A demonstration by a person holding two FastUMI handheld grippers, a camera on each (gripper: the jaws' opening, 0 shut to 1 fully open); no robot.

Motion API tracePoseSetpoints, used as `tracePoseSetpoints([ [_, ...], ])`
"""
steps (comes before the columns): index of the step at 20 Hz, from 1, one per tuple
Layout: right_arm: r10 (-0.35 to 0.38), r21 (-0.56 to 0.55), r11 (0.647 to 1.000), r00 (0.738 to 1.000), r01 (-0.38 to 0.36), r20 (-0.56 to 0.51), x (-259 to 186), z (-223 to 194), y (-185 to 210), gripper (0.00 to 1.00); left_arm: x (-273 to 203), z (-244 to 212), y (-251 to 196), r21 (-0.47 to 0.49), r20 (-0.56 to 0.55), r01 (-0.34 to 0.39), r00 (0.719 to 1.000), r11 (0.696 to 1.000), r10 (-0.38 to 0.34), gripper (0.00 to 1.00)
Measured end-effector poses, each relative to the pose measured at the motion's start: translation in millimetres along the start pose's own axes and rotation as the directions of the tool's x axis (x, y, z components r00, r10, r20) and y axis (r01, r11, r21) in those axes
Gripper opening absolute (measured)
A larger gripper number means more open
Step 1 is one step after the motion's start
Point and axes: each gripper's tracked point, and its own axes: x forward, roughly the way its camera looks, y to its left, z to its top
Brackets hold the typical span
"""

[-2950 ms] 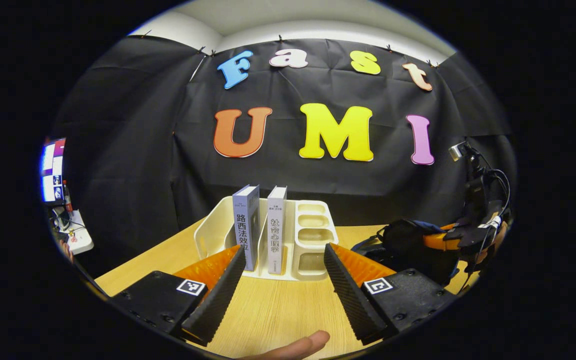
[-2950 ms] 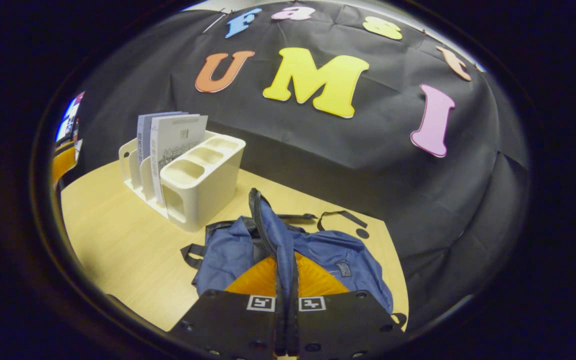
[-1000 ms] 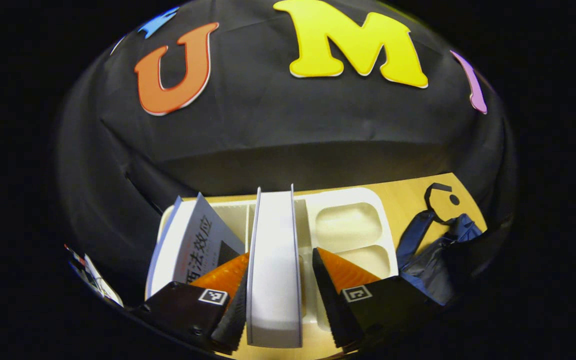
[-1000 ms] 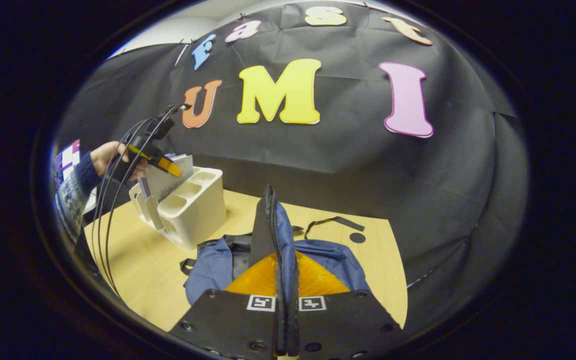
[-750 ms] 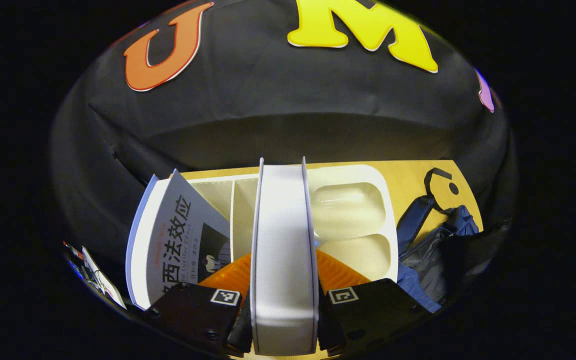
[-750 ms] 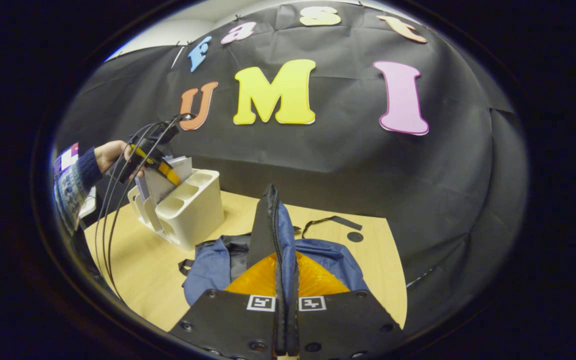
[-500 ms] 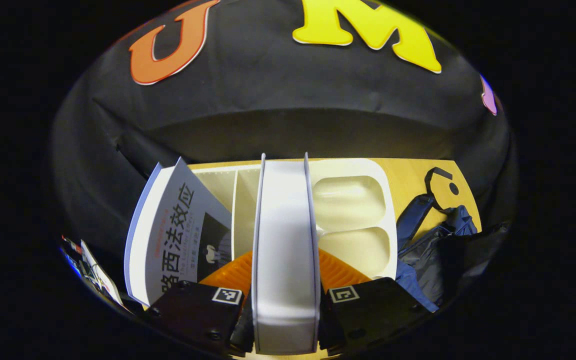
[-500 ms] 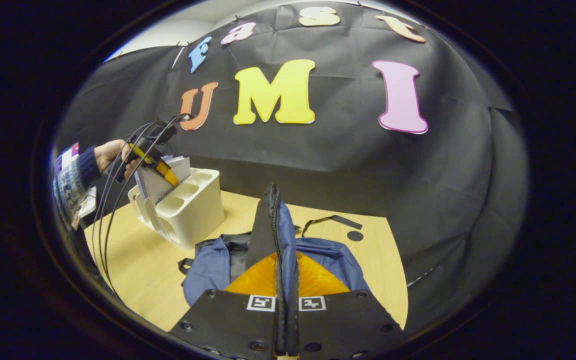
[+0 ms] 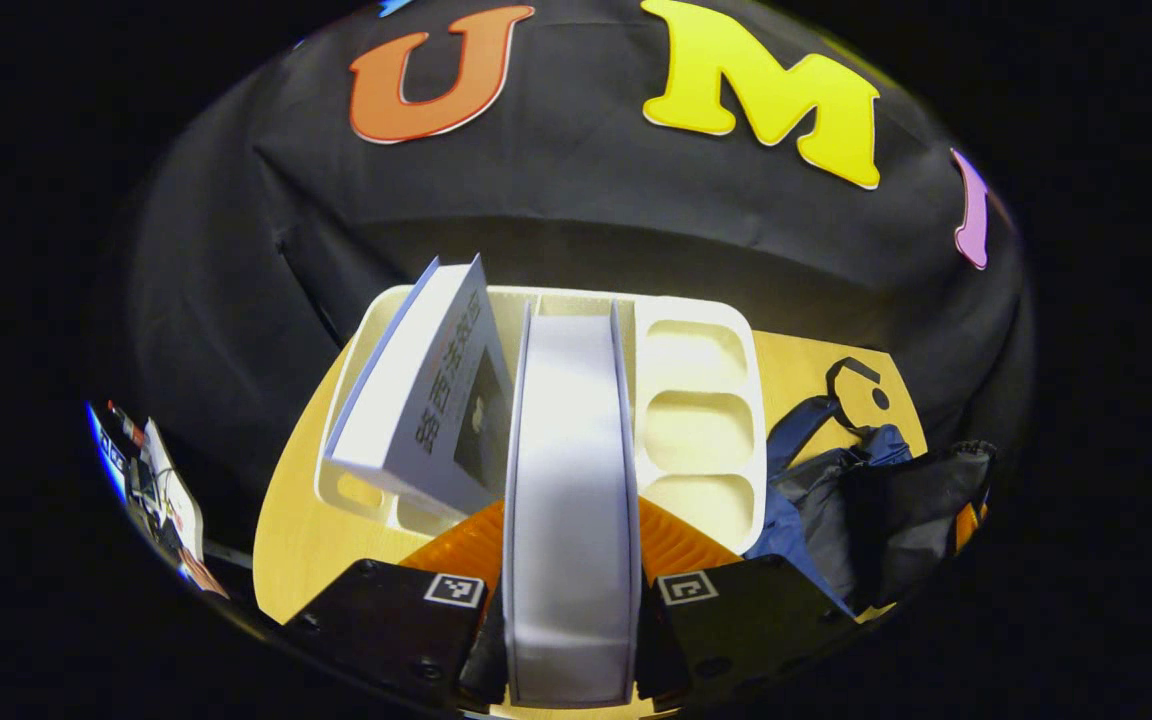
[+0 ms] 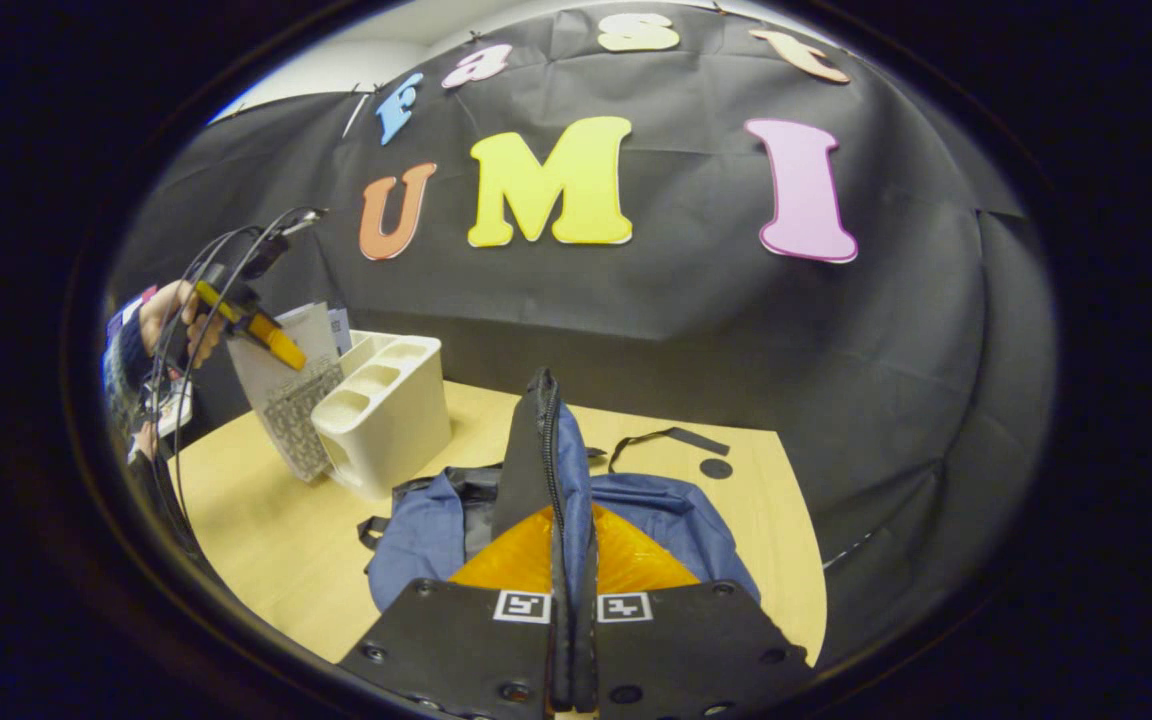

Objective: Open the schoolbag, grab two books from the bookshelf and put them into the schoolbag.

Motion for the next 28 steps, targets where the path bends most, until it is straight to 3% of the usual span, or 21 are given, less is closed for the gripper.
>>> tracePoseSetpoints([
  [3, 0.015, 0.038, 0.999, 1.000, -0.015, -0.002, 3.8, -1.9, 0.9, 0.02, -27.6, -22.6, 2.2, -0.072, 0.021, 0.034, 0.999, 0.997, -0.032, 0.48],
  [10, 0.035, 0.068, 0.997, 0.999, -0.035, -0.003, 10.3, -6.5, 1.9, 0.02, -88.2, -74.5, -14.9, -0.127, 0.095, 0.171, 0.983, 0.977, -0.160, 0.48],
  [14, 0.034, 0.068, 0.997, 0.999, -0.034, -0.002, 9.7, -8.5, 1.3, 0.02, -103.6, -99.9, -39.1, -0.210, 0.110, 0.303, 0.952, 0.930, -0.286, 0.49],
  [15, 0.032, 0.069, 0.997, 0.999, -0.031, -0.003, 9.6, -9.6, 1.0, 0.02, -105.1, -107.4, -45.0, -0.227, 0.101, 0.326, 0.945, 0.918, -0.310, 0.53],
  [16, 0.030, 0.073, 0.997, 1.000, -0.030, -0.003, 9.9, -8.6, 0.7, 0.02, -106.6, -112.4, -52.0, -0.236, 0.097, 0.346, 0.938, 0.908, -0.333, 0.48],
  [17, 0.033, 0.079, 0.996, 0.999, -0.033, -0.003, 9.2, -7.5, 3.0, 0.02, -106.8, -115.0, -59.6, -0.246, 0.100, 0.368, 0.930, 0.897, -0.354, 0.53],
  [18, 0.031, 0.082, 0.996, 1.000, -0.030, -0.005, 7.9, -6.6, 3.6, 0.02, -104.5, -117.5, -68.0, -0.260, 0.094, 0.387, 0.922, 0.885, -0.376, 0.48],
  [21, 0.025, 0.085, 0.996, 1.000, -0.025, 0.002, 4.7, -2.0, 4.6, 0.02, -96.6, -126.9, -96.6, -0.294, 0.067, 0.447, 0.891, 0.845, -0.449, 0.48],
  [23, 0.015, 0.092, 0.996, 1.000, -0.015, 0.005, 1.5, -0.1, 1.7, 0.02, -93.8, -131.4, -108.7, -0.295, 0.046, 0.464, 0.880, 0.835, -0.473, 0.49],
  [24, 0.009, 0.107, 0.994, 1.000, -0.009, 0.002, 0.7, 1.3, -1.1, 0.02, -93.0, -130.4, -112.5, -0.293, 0.049, 0.467, 0.879, 0.834, -0.474, 0.44],
  [25, 0.007, 0.123, 0.992, 1.000, -0.006, -0.001, -0.9, 1.6, -3.0, 0.02, -93.8, -127.7, -117.0, -0.292, 0.059, 0.475, 0.875, 0.830, -0.480, 0.49],
  [28, -0.004, 0.144, 0.990, 1.000, 0.002, 0.011, -6.1, 8.6, -12.0, 0.02, -95.8, -118.6, -135.8, -0.308, 0.091, 0.517, 0.852, 0.799, -0.516, 0.49],
])
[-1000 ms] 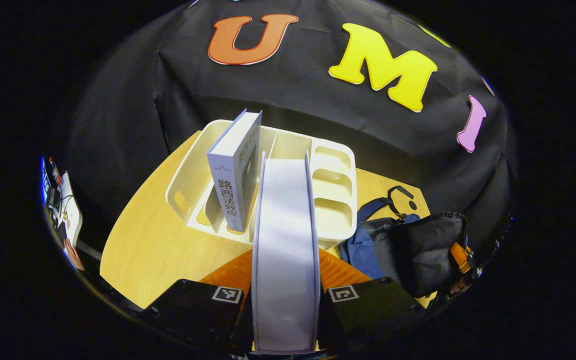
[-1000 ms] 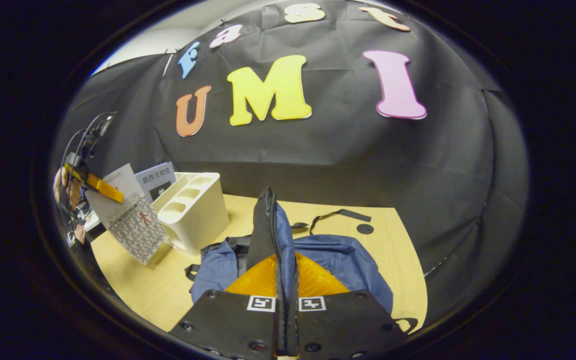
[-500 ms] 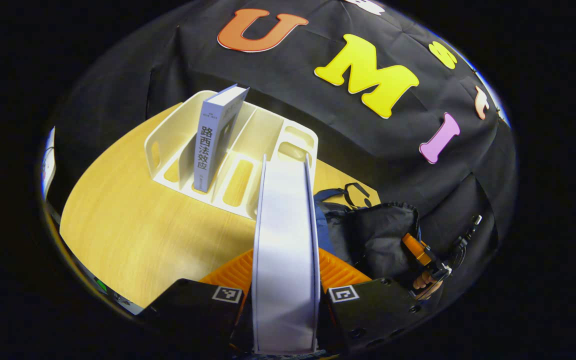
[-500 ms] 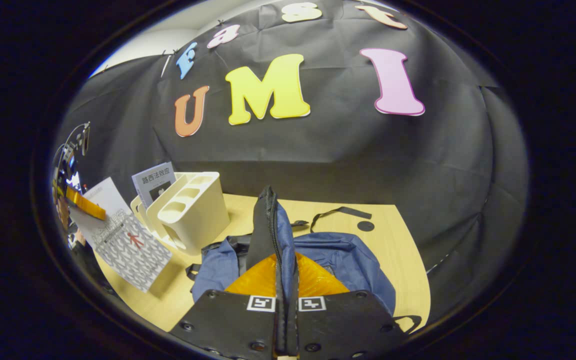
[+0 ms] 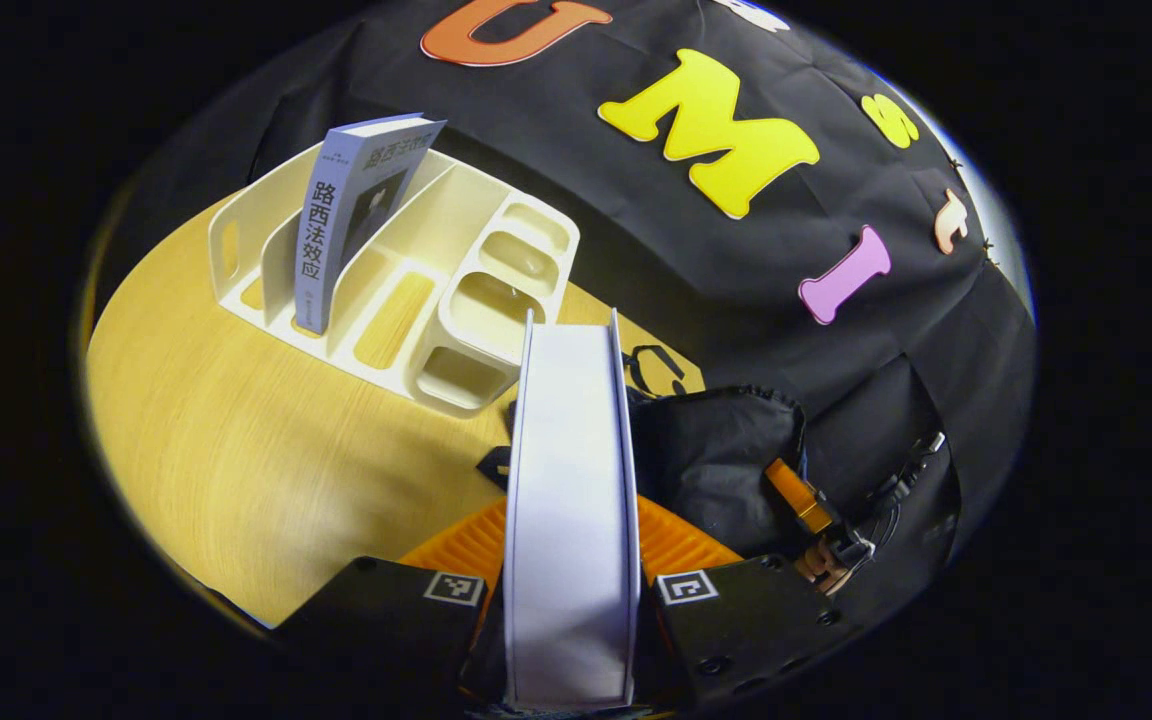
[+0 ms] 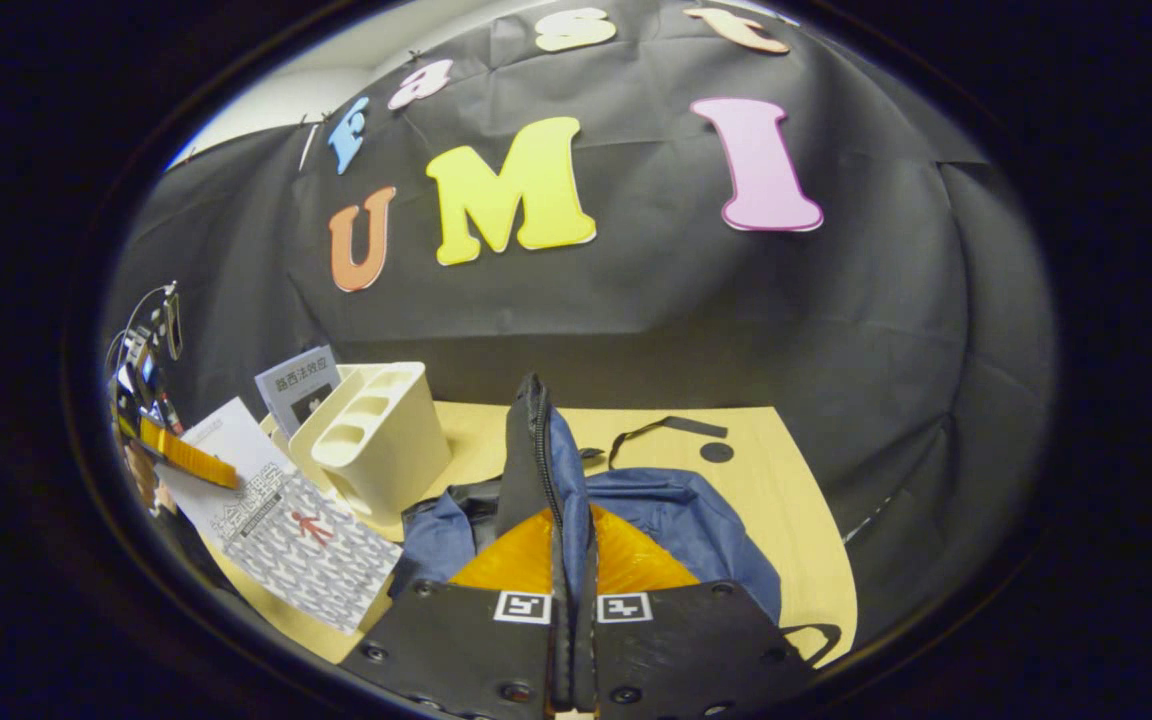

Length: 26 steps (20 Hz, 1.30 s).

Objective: Open the schoolbag, grab two books from the bookshelf and put them into the schoolbag.

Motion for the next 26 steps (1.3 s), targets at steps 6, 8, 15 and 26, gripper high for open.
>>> tracePoseSetpoints([
  [6, -0.015, -0.005, 1.000, 1.000, 0.015, 0.009, -2.1, 19.2, -6.2, 0.02, 34.1, 1.3, -25.9, -0.064, 0.061, 0.040, 0.997, 0.997, -0.036, 0.49],
  [8, -0.015, -0.006, 1.000, 1.000, 0.015, 0.022, -6.0, 28.8, -3.6, 0.02, 53.9, -0.3, -35.4, -0.104, 0.088, 0.074, 0.994, 0.992, -0.065, 0.49],
  [15, -0.023, -0.065, 0.998, 0.998, 0.026, 0.055, -11.1, 40.6, 5.9, 0.02, 137.3, -14.5, -72.6, -0.299, 0.095, 0.246, 0.969, 0.922, -0.228, 0.48],
  [26, 0.054, 0.038, 0.998, 0.995, -0.058, 0.087, -17.7, 47.6, 26.4, 0.02, 233.8, -58.9, -92.8, -0.223, 0.158, 0.304, 0.949, 0.926, -0.274, 0.49],
])
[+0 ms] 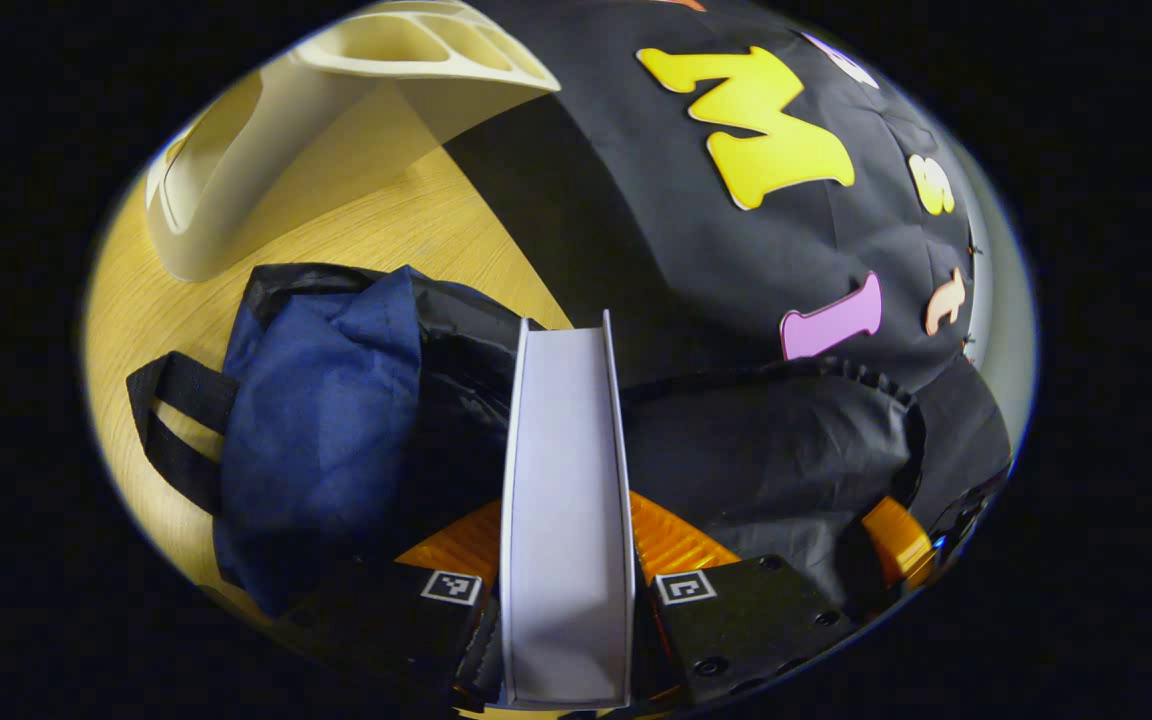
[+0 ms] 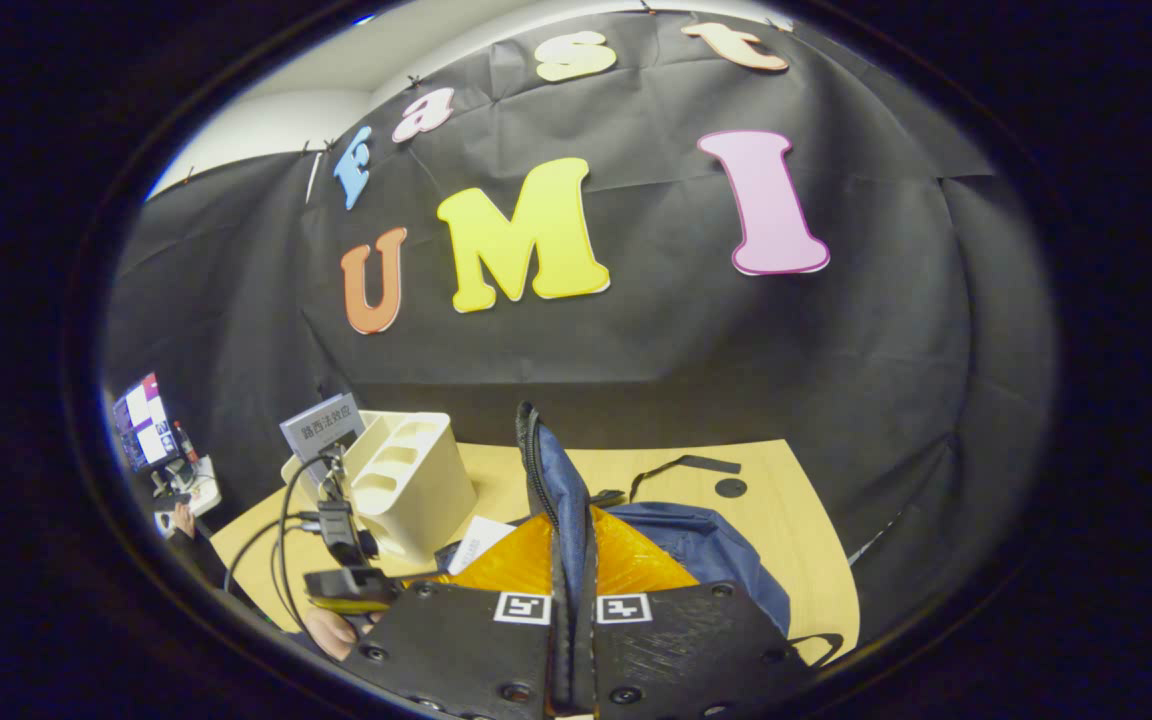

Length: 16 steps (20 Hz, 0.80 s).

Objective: Open the schoolbag, grab two books from the bookshelf and put them into the schoolbag.

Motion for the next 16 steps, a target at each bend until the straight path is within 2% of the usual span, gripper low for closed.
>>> tracePoseSetpoints([
  [6, 0.056, 0.009, 0.998, 0.998, -0.056, 0.025, -5.6, 3.0, 11.9, 0.02, 29.0, -34.9, 0.3, -0.066, 0.012, 0.015, 1.000, 0.998, -0.014, 0.50],
  [10, 0.059, -0.003, 0.998, 0.997, -0.058, 0.043, -6.5, 0.1, 14.3, 0.02, 38.3, -41.3, 3.5, 0.051, 0.065, -0.031, 0.997, 0.998, 0.028, 0.54],
  [11, 0.058, -0.003, 0.998, 0.997, -0.058, 0.045, -6.9, -0.2, 14.4, 0.05, 41.5, -41.4, 9.2, 0.066, 0.061, -0.065, 0.996, 0.996, 0.061, 0.58],
  [12, 0.047, -0.001, 0.999, 0.998, -0.047, 0.047, -7.5, 0.4, 11.5, 0.02, 42.8, -42.6, 12.1, 0.069, 0.045, -0.071, 0.997, 0.995, 0.068, 0.68],
  [14, 0.026, 0.002, 1.000, 0.999, -0.026, 0.048, -9.0, -2.3, 6.6, 0.02, 36.6, -42.8, 14.1, 0.086, 0.022, -0.097, 0.995, 0.991, 0.096, 0.74],
  [16, -0.002, 0.005, 1.000, 0.999, 0.001, 0.032, -10.5, -6.5, -2.1, 0.02, 31.4, -43.3, 18.7, 0.179, -0.008, -0.135, 0.990, 0.975, 0.138, 0.81],
])
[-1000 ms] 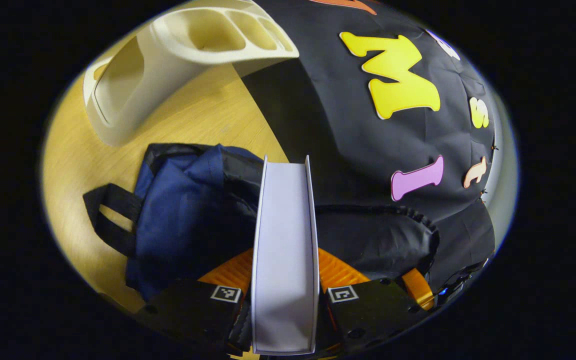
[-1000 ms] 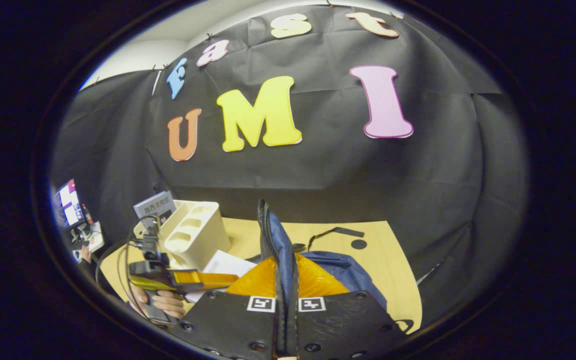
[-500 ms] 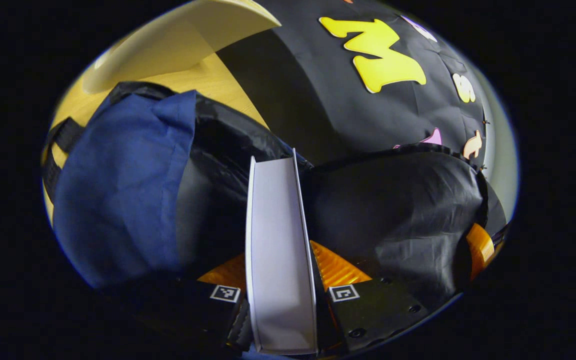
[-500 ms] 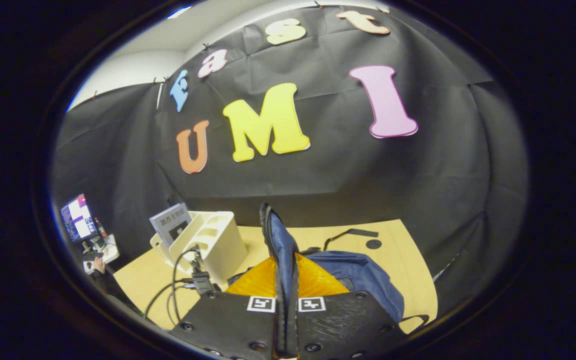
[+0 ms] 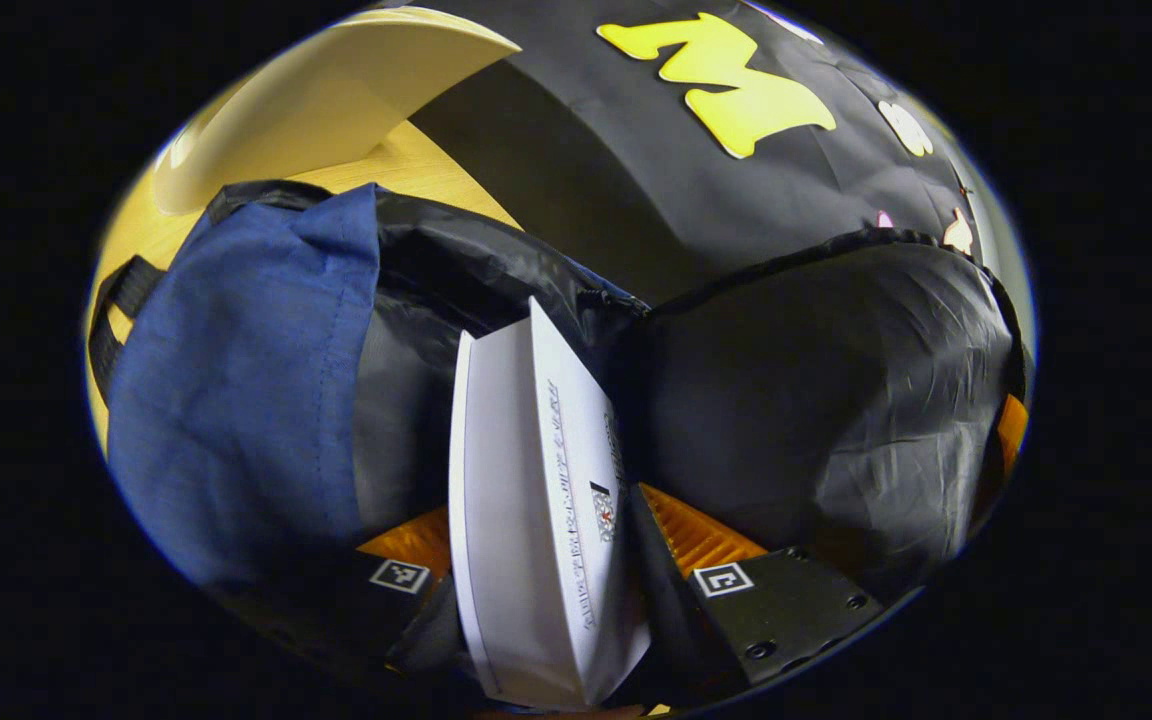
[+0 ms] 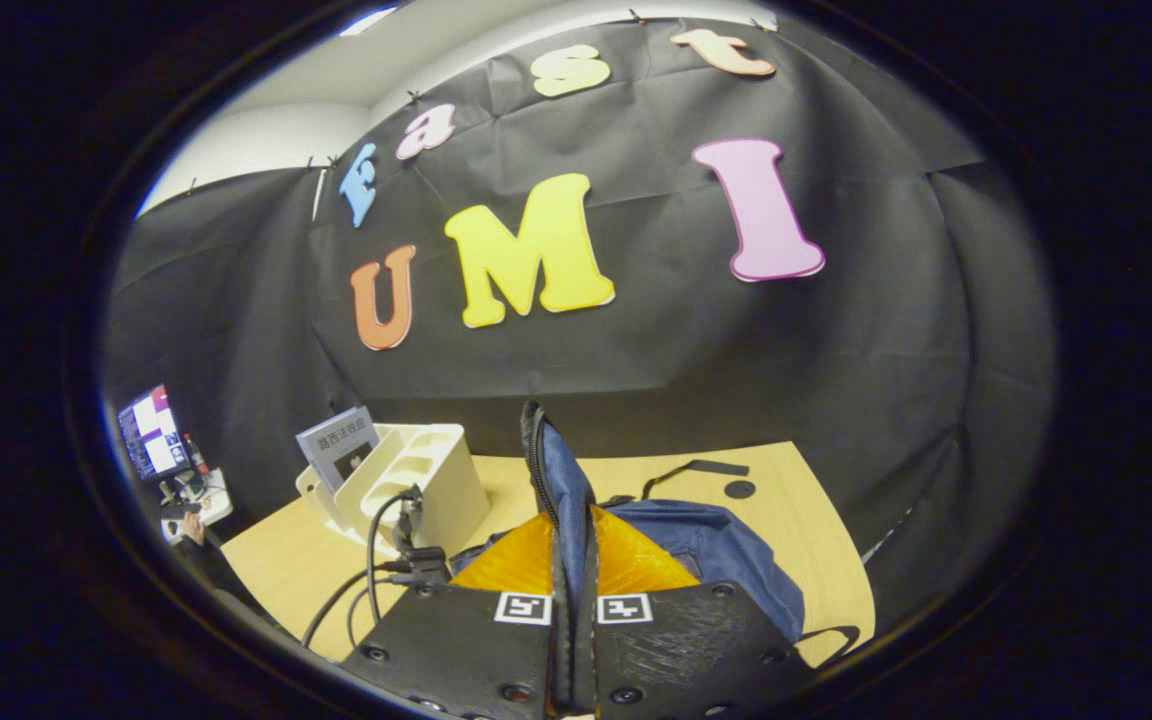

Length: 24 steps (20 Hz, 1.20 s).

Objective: Open the schoolbag, grab two books from the bookshelf and put them into the schoolbag.

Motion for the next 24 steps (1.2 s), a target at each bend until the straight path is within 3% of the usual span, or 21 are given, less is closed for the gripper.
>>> tracePoseSetpoints([
  [1, -0.004, -0.007, 1.000, 1.000, 0.004, -0.009, -0.5, -4.6, -3.7, 0.02, -3.4, -1.0, 3.0, 0.044, -0.016, -0.002, 1.000, 0.999, 0.003, 0.87],
  [6, -0.040, -0.033, 0.999, 0.999, 0.039, -0.032, -1.3, -22.3, -9.8, 0.00, -30.7, 11.7, 33.1, 0.172, 0.019, -0.094, 0.996, 0.981, 0.092, 0.90],
  [9, -0.055, -0.035, 0.998, 0.998, 0.053, -0.040, 0.8, -31.0, -13.7, 0.02, -54.0, 20.3, 33.7, 0.261, 0.050, -0.090, 0.996, 0.961, 0.080, 0.90],
  [12, -0.052, -0.023, 0.998, 0.998, 0.051, -0.045, 4.3, -37.3, -11.4, 0.03, -84.7, 45.3, 43.3, 0.390, 0.152, -0.133, 0.985, 0.911, 0.079, 0.90],
  [16, -0.055, -0.041, 0.998, 0.997, 0.053, -0.056, 10.5, -48.9, -9.2, 0.03, -129.0, 92.8, 56.8, 0.468, 0.298, -0.216, 0.951, 0.857, 0.078, 0.90],
  [24, -0.074, -0.068, 0.995, 0.994, 0.068, -0.082, 16.3, -57.9, -6.2, 0.03, -199.2, 173.8, 94.2, 0.546, 0.517, -0.441, 0.846, 0.712, 0.128, 0.89],
])
